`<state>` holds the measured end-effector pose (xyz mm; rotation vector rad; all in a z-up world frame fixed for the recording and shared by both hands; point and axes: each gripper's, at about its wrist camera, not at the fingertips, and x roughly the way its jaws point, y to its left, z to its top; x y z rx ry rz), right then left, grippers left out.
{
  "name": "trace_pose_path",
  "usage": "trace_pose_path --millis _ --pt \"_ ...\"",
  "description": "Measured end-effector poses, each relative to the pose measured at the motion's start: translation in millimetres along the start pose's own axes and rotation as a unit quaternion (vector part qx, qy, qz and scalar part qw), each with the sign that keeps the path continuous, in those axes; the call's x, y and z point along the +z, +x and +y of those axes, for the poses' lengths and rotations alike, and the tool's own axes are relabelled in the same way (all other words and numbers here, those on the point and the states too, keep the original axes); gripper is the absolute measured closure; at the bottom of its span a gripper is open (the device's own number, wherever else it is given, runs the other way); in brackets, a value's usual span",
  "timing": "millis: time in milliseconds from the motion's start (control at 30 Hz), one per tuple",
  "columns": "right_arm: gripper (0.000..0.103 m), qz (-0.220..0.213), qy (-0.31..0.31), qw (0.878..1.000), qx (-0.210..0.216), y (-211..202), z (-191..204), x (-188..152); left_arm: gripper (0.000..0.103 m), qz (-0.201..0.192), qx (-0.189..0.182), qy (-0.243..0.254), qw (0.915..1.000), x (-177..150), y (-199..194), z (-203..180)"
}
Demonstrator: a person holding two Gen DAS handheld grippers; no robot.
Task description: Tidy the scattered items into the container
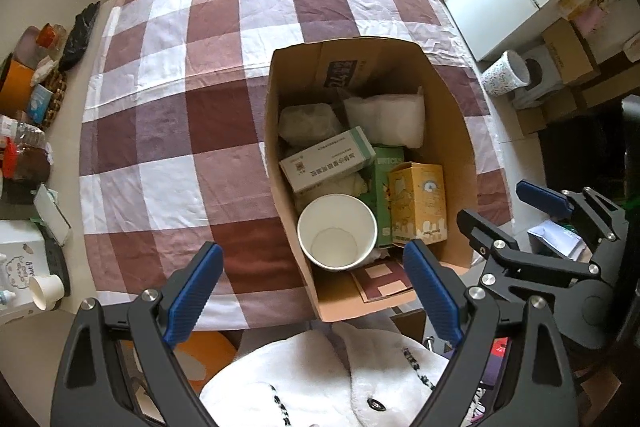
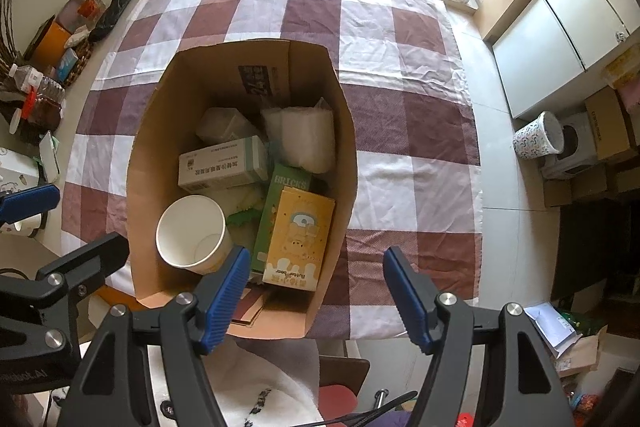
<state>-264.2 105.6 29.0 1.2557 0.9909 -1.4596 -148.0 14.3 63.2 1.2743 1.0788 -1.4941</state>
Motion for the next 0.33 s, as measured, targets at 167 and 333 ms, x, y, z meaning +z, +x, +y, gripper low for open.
trace_pose_path --millis 167,333 --pt "0.032 0.003 0.002 1.0 0.007 2.5 0.4 -1.0 0.01 -0.012 0.022 0.003 0.9997 -1.4 -3.5 0.1" --pt "0.032 0.006 0.002 1.0 0.006 4.9 -0.2 -2.6 0.01 -0.013 0.037 0.02 0.999 0.1 -4.6 -3.8"
